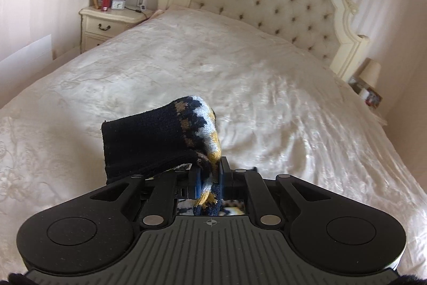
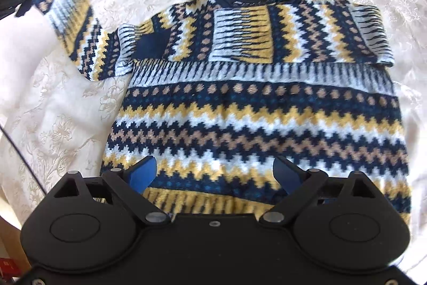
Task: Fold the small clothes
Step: 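Lift the cuff with the left gripper and fold the sleeve across the body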
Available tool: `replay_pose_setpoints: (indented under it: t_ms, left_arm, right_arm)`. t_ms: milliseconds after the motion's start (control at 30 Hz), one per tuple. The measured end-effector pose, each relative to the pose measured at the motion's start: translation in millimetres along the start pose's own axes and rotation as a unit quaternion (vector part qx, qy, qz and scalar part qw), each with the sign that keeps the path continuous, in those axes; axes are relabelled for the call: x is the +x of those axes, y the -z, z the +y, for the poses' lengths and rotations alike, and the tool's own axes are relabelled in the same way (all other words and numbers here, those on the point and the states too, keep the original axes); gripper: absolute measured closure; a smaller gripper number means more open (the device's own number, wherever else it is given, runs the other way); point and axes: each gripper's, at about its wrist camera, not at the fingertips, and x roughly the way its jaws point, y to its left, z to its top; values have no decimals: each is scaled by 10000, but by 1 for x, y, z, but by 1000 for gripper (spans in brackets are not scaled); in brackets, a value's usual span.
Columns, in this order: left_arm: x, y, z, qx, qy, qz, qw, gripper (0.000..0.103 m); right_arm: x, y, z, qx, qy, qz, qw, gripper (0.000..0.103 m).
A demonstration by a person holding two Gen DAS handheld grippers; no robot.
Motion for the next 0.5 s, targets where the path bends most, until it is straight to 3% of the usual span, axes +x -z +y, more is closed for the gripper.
replay_pose_setpoints:
  t_ms: [233,433,500]
  left_arm:
    - [53,42,-110,353,255,363,9984,91]
    - [96,84,-177,825,275,803,9930,90]
    - [101,94,-195,1113,300,903,9892,85]
  right_arm:
    - [-29,6,-55,-311,-22,-67,9995,8]
    - [-51,13,-105,-143,109,-156,9997,8]
    - [-57,15,-118,-21,159,-187,9997,8]
